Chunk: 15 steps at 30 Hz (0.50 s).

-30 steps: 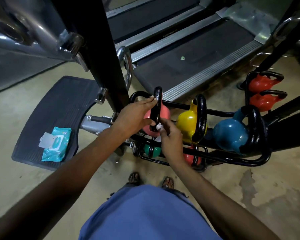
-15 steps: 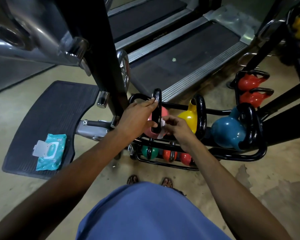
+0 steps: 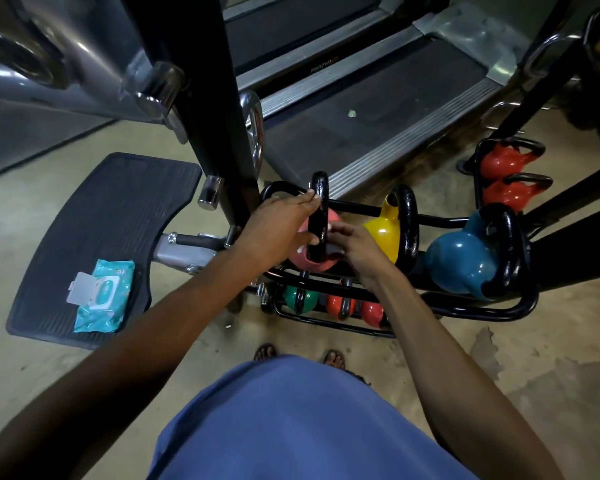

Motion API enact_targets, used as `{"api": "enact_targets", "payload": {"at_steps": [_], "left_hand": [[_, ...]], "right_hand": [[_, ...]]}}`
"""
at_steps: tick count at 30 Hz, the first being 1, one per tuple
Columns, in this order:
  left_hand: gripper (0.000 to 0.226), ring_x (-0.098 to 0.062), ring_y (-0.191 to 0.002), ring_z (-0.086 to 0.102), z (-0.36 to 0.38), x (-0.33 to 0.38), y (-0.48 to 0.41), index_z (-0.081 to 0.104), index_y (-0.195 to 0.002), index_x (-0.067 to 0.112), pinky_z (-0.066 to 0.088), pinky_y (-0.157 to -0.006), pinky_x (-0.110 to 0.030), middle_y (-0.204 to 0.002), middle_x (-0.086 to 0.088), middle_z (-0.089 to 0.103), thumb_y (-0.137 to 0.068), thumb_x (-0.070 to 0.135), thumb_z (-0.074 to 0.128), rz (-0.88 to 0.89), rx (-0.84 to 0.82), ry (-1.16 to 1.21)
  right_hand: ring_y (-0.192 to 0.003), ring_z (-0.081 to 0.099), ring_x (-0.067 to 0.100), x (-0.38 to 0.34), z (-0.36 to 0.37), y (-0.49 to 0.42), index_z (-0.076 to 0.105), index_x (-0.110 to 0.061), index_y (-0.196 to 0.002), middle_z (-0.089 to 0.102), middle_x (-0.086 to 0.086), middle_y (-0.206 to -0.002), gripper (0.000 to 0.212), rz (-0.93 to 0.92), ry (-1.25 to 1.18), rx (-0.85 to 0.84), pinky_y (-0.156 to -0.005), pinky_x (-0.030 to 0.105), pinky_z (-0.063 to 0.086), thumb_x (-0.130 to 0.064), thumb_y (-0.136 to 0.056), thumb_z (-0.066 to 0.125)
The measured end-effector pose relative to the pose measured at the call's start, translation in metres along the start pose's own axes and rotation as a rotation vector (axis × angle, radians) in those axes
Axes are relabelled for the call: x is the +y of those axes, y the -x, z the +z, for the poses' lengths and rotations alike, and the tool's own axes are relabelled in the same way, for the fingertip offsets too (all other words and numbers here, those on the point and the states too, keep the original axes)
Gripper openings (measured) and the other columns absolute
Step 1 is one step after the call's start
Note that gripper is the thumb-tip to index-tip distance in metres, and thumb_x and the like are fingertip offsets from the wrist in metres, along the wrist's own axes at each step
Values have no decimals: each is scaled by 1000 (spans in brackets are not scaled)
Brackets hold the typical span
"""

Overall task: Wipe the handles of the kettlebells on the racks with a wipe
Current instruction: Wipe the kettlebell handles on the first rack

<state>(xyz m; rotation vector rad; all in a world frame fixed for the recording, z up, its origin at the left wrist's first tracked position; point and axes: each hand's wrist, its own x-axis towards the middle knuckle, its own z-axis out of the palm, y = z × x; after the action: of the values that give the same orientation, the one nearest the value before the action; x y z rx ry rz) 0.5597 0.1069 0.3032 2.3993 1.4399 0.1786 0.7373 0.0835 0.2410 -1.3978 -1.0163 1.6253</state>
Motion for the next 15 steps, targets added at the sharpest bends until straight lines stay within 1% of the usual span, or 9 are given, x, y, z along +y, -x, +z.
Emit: {"api": "enact_targets", "payload": {"at_steps": [2, 4, 6, 8, 10, 12, 14, 15], "left_hand": [[49, -21, -142, 42, -6, -4, -5, 52, -146, 20, 38, -113, -42, -155, 1, 43, -98, 25, 61, 25, 12, 72], [39, -20, -139, 46, -12, -9, -9, 59, -140, 21, 42, -110, -40, -151, 1, 50, -101, 17, 54, 47, 18, 98], [41, -20, -136, 50, -17, -12, -13, 61, -137, 21, 45, -108, -40, -150, 4, 51, -100, 8, 51, 59, 24, 118], [48, -19, -134, 52, -19, -14, -17, 61, -137, 21, 46, -108, -40, -150, 4, 51, -96, -1, 49, 89, 28, 127], [53, -20, -132, 54, -18, -15, -23, 63, -135, 18, 47, -108, -41, -145, 1, 56, -92, -7, 46, 99, 35, 153], [53, -23, -124, 61, -18, -15, -28, 69, -127, 14, 50, -101, -44, -135, -3, 64, -87, -12, 44, 86, 45, 168], [54, -26, -117, 64, -20, -14, -32, 73, -119, 13, 52, -97, -44, -128, -5, 68, -84, -15, 44, 81, 36, 158], [54, -25, -119, 63, -22, -13, -34, 73, -120, 14, 51, -99, -43, -129, -5, 68, -84, -15, 44, 71, 25, 147]], "right_hand": [[-77, 70, 19, -5, 9, -3, 75, -10, -90, 76, 6, -85, 24, 20, -15, 39, -72, 27, 52, 2, -97, 55], [-77, 69, 16, -1, 12, 4, 73, -6, -94, 75, 7, -88, 19, 15, -72, 120, -73, 25, 52, 2, -97, 56], [-83, 64, 18, 11, 13, 22, 69, -3, -100, 70, 10, -93, 9, -30, -124, 235, -76, 27, 51, -4, -98, 61], [-88, 64, 14, 23, 19, 38, 67, -8, -102, 69, 3, -96, 7, -165, -48, 337, -78, 25, 53, -13, -96, 67], [-88, 63, 11, 28, 24, 46, 65, -12, -102, 67, -2, -95, 9, -363, 210, 419, -76, 22, 52, -15, -95, 69], [-91, 60, 13, 31, 25, 47, 66, -10, -104, 64, 1, -100, 12, -585, 536, 469, -77, 18, 48, -9, -93, 70], [-98, 59, 19, 36, 22, 46, 69, -5, -104, 63, 9, -108, 14, -837, 877, 445, -81, 16, 46, -5, -90, 72], [-100, 60, 22, 39, 19, 45, 71, -4, -104, 65, 12, -111, 13, -963, 1041, 405, -81, 20, 49, -5, -91, 71]]}}
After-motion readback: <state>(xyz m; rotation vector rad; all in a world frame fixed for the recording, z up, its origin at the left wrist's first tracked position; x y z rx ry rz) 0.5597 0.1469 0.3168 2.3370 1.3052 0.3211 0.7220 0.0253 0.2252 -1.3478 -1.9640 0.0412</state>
